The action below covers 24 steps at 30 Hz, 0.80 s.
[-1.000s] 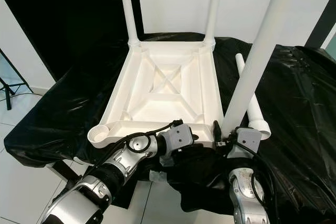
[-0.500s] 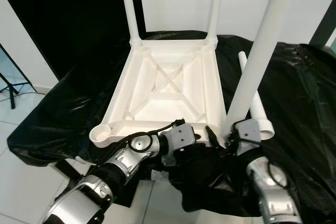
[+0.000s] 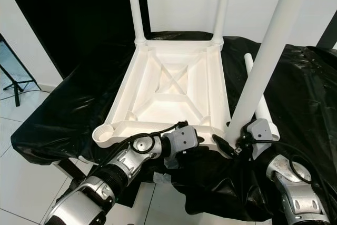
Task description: Building children table
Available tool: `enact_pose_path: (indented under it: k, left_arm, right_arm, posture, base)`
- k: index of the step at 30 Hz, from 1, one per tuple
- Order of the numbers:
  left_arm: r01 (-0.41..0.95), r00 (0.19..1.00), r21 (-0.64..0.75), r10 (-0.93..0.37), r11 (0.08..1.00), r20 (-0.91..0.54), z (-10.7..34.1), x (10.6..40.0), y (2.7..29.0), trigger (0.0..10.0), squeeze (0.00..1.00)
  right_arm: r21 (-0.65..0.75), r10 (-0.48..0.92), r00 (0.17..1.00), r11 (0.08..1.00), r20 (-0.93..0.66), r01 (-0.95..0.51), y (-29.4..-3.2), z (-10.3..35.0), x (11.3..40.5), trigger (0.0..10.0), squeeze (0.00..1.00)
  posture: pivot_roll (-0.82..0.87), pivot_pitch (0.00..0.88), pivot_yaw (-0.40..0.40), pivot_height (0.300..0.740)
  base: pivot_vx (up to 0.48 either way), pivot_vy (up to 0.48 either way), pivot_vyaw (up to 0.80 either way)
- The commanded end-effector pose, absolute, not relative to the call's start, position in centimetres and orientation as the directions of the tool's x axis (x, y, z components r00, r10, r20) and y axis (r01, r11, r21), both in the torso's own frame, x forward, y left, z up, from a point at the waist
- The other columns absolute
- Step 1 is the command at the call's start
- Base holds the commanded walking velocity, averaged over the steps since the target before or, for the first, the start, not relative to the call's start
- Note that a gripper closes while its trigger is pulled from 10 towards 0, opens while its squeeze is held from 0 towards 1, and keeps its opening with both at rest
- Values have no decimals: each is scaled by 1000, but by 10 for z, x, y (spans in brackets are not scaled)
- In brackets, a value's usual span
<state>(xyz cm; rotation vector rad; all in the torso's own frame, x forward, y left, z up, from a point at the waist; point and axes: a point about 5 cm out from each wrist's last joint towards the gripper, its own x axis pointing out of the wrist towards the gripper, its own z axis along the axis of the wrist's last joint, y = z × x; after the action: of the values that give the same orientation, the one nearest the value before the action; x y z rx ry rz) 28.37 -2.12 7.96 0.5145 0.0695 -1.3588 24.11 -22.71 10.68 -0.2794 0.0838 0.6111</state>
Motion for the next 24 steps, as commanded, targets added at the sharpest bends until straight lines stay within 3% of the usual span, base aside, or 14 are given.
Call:
enact_pose_path:
  k: [1,2,4,6,9,11,18,19,21,22,24]
  left_arm:
    - [972,212,199,-843,128,-494,40,272,-1,10000,0]
    - [972,212,199,-843,128,-494,40,272,-1,10000,0]
    - [971,215,200,-844,131,-491,40,271,-2,10000,0]
    - [971,216,197,-846,135,-486,40,270,-3,10000,0]
    - [971,218,195,-848,138,-484,40,270,-4,10000,0]
    - [970,223,194,-848,145,-480,40,270,-5,10000,0]
    - [970,225,191,-845,148,-485,38,269,-1,10000,0]
    - [969,229,192,-843,152,-487,38,270,0,10000,0]
    - [969,232,193,-841,155,-489,38,271,1,10000,0]
    - [968,234,194,-840,157,-489,38,271,1,10000,0]
    - [968,234,194,-841,157,-488,38,271,0,10000,0]
  right_arm:
    - [-189,572,793,772,-210,-607,-214,89,235,0,0]
    - [-189,572,793,772,-210,-607,-214,89,235,0,0]
    - [-149,398,909,899,-122,-413,-200,83,243,0,0]
    - [-66,218,972,972,-92,-225,-188,75,244,0,0]
    - [-41,159,983,986,-88,-163,-185,73,243,0,0]
    - [-7,42,996,999,-75,-43,-182,70,242,0,0]
    - [-22,10,999,1000,-34,-11,-191,77,246,0,0]
    - [-25,1,999,1000,-35,-2,-194,77,246,4078,0]
    - [-27,-6,999,1000,-36,5,-196,77,246,4078,0]
    - [-32,-19,999,999,-36,17,-196,77,247,10000,0]
    - [-38,-16,999,999,-33,15,-195,79,249,10000,8]
  posture:
    - [152,0,-4,740]
    - [152,0,-4,740]
    - [153,0,-11,740]
    - [163,0,-22,740]
    - [168,0,-27,740]
    - [175,0,-29,740]
    - [183,0,-25,740]
    - [184,0,-25,740]
    - [185,0,-25,740]
    - [185,0,-25,740]
    - [182,0,-22,740]
  base:
    - [0,0,0]
    - [0,0,0]
    - [0,0,0]
    - [0,0,0]
    - [0,0,0]
    - [0,0,0]
    - [0,0,0]
    - [0,0,0]
    - [0,0,0]
    - [0,0,0]
    - [0,0,0]
